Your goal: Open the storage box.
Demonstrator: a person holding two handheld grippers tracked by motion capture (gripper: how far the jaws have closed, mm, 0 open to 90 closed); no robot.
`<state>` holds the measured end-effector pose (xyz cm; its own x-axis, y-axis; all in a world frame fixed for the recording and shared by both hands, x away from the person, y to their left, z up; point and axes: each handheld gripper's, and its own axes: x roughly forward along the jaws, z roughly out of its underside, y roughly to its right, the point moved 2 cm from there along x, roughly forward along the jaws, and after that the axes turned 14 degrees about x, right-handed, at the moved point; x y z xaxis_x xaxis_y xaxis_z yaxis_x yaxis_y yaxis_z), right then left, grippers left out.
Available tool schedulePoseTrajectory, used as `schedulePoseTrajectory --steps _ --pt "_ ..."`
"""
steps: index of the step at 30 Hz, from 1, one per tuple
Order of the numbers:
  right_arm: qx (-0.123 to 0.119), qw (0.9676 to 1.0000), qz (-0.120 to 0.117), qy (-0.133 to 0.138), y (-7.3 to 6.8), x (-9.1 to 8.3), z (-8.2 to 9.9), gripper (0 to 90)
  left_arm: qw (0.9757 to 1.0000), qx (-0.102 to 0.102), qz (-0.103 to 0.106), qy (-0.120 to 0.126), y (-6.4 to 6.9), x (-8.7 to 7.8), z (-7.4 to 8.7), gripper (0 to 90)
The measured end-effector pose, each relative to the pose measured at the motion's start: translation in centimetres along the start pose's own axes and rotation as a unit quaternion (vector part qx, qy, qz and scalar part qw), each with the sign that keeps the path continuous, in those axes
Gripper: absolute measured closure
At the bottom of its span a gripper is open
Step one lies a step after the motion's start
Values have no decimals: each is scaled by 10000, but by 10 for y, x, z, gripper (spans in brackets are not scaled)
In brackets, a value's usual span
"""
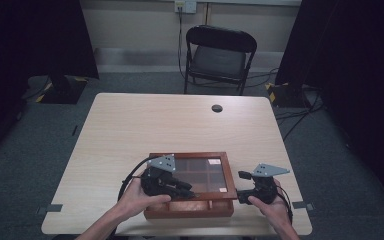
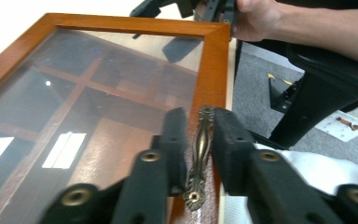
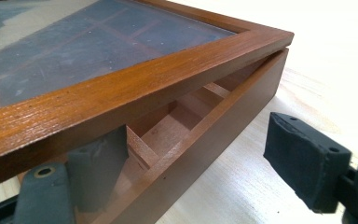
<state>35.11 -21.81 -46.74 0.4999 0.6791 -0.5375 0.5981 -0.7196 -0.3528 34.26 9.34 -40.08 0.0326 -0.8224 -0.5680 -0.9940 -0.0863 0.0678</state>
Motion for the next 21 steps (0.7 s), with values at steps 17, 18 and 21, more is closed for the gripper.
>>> schedulePoseTrajectory --steps 17,18,21 --pt "132 9998 -60 140 0 -1 -5 199 9986 -283 -337 305 -6 -40 26 299" --pt "139 9998 -69 153 0 -1 -6 200 9984 -277 -372 336 -6 -44 28 285" --pt "151 9997 -86 184 -1 0 -7 200 9978 -273 -483 354 -5 -49 35 253"
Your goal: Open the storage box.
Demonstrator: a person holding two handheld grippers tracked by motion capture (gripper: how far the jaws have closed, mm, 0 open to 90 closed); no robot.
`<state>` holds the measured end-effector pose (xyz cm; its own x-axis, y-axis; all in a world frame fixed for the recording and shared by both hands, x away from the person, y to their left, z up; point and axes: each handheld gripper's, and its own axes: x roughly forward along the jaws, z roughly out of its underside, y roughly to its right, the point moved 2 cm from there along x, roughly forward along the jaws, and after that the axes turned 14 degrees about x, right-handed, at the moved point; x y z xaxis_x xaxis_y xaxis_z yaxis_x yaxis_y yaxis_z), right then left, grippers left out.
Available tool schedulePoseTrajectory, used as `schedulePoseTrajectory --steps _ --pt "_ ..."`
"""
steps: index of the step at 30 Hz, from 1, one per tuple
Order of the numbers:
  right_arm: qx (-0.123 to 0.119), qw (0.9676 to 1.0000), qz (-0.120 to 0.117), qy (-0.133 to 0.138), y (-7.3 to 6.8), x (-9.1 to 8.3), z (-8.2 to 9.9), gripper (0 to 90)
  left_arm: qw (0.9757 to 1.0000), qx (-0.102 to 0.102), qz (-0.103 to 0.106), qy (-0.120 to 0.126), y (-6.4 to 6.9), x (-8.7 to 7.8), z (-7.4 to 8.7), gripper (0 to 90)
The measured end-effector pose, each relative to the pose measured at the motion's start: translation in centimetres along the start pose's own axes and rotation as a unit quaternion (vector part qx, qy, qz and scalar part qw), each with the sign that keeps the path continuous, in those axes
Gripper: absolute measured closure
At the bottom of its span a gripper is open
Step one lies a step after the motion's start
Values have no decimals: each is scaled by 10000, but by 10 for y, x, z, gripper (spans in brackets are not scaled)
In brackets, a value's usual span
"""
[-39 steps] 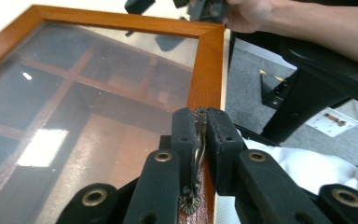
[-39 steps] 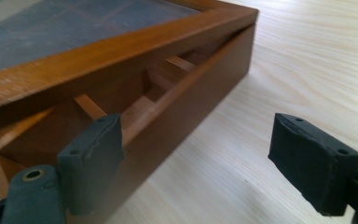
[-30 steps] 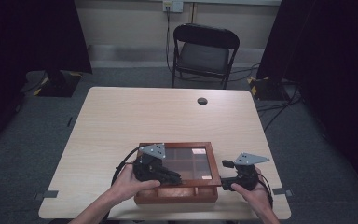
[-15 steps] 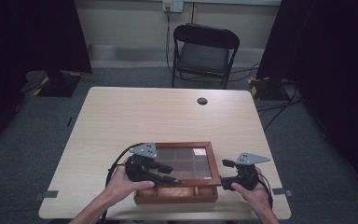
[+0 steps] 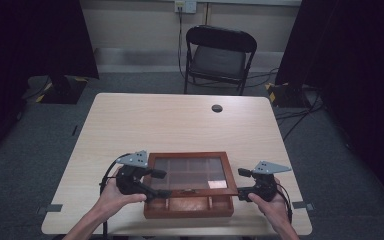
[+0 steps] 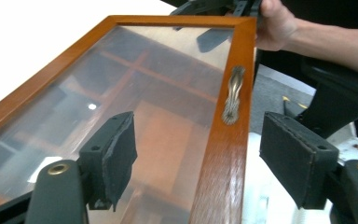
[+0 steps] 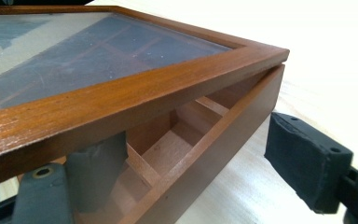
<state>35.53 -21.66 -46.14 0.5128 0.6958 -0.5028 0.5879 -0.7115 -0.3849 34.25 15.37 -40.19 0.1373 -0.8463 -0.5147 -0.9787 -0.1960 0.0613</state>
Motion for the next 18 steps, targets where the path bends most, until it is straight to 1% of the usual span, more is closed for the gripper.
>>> schedulePoseTrajectory --steps 2,3,5,6,9,10,13,17,18 --pt "15 10000 -44 7 0 0 -1 198 9999 -52 -78 -40 -1 -3 4 234" --pt "3 10000 -53 6 1 1 -2 195 9999 -95 -90 -38 -1 -4 8 220" --pt "2 10000 -34 16 0 0 -2 195 9997 -126 -123 -156 -3 -5 12 214" --pt "-3 10000 -33 19 0 0 -3 197 9997 -141 -108 -152 -2 -5 14 194" --pt "-20 10000 -36 27 0 0 -4 197 9998 -153 -104 122 0 -11 18 197" --pt "-27 10000 -37 43 0 0 -5 197 9998 -99 -142 141 1 -12 18 196" --pt "-42 9999 -58 95 -1 -1 -7 199 9994 -40 -244 250 1 -17 18 182" --pt "-66 9999 -51 149 -3 -2 -12 200 9986 10 -390 344 -2 -22 21 173" --pt "-66 9999 -51 149 -3 -2 -12 200 9985 -12 -419 353 -3 -22 22 173"
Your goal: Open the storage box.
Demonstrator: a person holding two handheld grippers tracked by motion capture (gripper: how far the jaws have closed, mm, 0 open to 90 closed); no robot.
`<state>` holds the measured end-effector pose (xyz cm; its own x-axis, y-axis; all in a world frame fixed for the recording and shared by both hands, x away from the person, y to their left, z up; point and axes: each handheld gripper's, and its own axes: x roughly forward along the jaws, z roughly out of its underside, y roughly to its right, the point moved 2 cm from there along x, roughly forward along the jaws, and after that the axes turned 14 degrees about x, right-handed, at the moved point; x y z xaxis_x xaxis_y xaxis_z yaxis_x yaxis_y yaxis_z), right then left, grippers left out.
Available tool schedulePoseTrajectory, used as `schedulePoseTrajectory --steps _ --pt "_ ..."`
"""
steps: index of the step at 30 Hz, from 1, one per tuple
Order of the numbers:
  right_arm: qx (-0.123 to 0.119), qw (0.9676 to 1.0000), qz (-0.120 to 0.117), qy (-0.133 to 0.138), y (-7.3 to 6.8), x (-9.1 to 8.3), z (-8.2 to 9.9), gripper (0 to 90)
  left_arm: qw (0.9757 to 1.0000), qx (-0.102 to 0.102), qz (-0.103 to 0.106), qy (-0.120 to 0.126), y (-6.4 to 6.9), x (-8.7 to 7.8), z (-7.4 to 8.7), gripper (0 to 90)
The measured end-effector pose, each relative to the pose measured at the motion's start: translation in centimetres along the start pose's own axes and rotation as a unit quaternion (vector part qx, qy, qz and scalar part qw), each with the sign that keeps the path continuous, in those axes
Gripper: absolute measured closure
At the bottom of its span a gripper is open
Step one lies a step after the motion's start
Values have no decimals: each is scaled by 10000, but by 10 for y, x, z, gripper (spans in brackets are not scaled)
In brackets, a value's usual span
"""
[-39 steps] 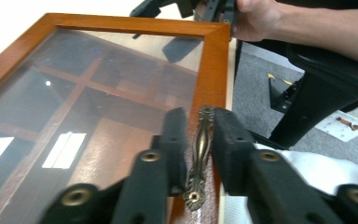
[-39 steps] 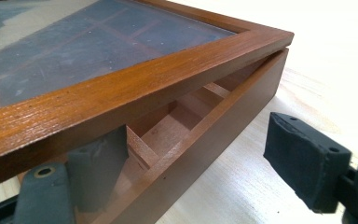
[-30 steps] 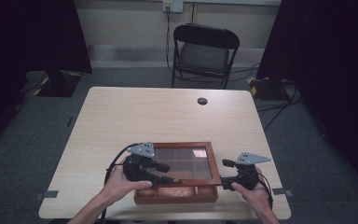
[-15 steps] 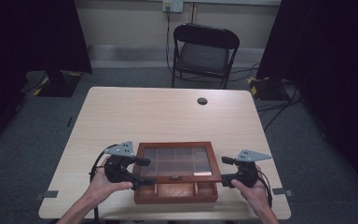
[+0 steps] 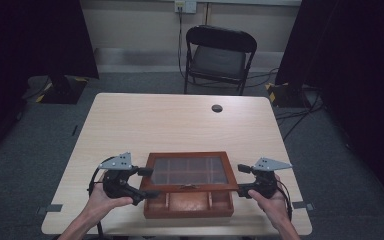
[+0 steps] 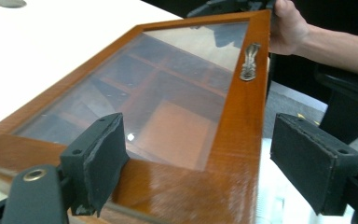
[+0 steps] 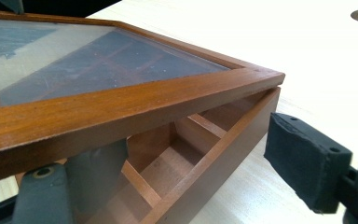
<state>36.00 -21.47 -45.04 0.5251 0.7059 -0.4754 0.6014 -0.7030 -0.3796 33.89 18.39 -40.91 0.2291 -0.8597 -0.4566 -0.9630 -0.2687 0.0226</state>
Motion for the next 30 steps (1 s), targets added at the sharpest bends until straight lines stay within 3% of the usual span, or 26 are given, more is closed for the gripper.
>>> schedulePoseTrajectory --steps 9,14,20,27,30 --pt "-2 10000 -77 10 0 0 -4 222 9999 72 -48 101 -4 -5 4 157" --pt "-2 9999 -109 17 0 -1 -7 240 9993 248 -269 77 1 -8 3 153" --pt "-58 9999 -88 17 -2 -3 -12 267 9992 163 -313 188 -2 -12 5 149" --pt "-56 9999 -117 59 -2 -4 -16 270 9981 293 -495 207 1 -15 3 155" --pt "-26 9999 -138 79 -2 -3 -17 274 9981 253 -494 270 -2 -14 4 154"
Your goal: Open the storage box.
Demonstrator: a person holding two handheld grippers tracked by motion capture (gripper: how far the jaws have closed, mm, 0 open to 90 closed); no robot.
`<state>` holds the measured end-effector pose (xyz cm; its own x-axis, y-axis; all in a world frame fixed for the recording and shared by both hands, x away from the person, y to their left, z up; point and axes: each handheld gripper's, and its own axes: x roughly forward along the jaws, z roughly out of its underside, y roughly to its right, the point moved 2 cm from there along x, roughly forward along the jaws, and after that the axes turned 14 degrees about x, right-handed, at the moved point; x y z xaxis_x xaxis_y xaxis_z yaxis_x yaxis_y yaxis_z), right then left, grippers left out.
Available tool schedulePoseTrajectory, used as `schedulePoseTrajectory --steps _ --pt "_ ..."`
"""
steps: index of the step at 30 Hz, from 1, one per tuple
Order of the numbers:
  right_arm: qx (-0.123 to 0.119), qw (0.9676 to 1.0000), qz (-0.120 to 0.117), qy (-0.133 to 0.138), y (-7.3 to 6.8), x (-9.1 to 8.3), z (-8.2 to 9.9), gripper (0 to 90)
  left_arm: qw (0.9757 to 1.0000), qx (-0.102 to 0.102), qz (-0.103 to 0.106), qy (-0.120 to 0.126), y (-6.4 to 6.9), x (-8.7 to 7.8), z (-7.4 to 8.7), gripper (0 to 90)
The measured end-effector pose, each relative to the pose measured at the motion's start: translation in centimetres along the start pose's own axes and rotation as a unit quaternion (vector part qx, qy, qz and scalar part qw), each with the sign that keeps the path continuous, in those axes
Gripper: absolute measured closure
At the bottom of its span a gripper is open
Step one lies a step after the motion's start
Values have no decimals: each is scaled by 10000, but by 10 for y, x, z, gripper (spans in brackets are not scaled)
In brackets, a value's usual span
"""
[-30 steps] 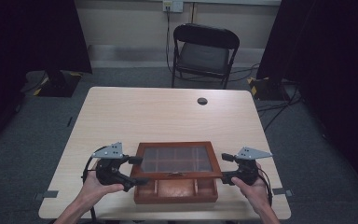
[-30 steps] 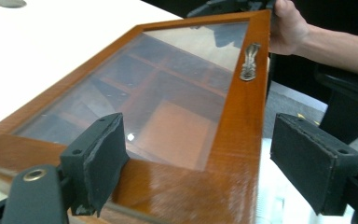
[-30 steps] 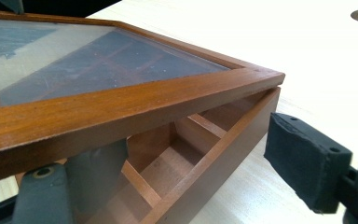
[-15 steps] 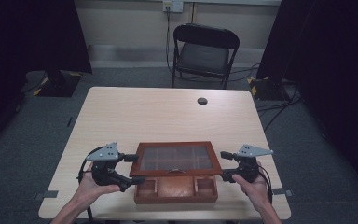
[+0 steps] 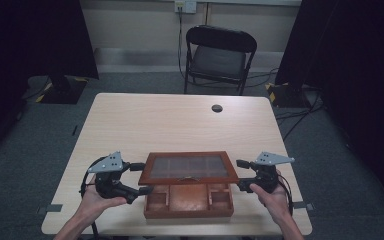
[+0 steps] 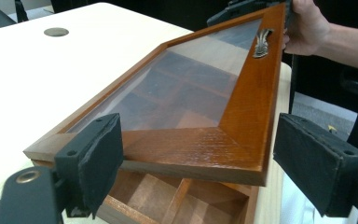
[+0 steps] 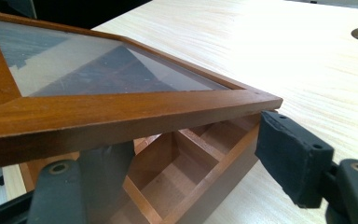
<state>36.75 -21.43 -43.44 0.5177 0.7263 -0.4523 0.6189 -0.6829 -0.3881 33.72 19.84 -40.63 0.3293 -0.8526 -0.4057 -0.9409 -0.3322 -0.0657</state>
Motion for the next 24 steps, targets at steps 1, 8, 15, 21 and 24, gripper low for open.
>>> schedulePoseTrajectory --steps 1,8,15,21,24 --pt "12 10000 8 15 0 0 0 280 10000 5 -9 2 0 0 0 149" --pt "59 9999 -138 54 0 0 -3 325 9998 -90 -127 84 -1 -2 -2 152" --pt "71 9995 -277 127 -3 2 -13 409 9996 -158 -231 -71 -6 -1 3 162" --pt "66 9995 -263 151 -3 4 -18 401 9987 -277 -418 69 -15 2 3 206" --pt "62 9995 -265 165 -3 4 -20 401 9972 -482 -510 247 -23 6 4 255"
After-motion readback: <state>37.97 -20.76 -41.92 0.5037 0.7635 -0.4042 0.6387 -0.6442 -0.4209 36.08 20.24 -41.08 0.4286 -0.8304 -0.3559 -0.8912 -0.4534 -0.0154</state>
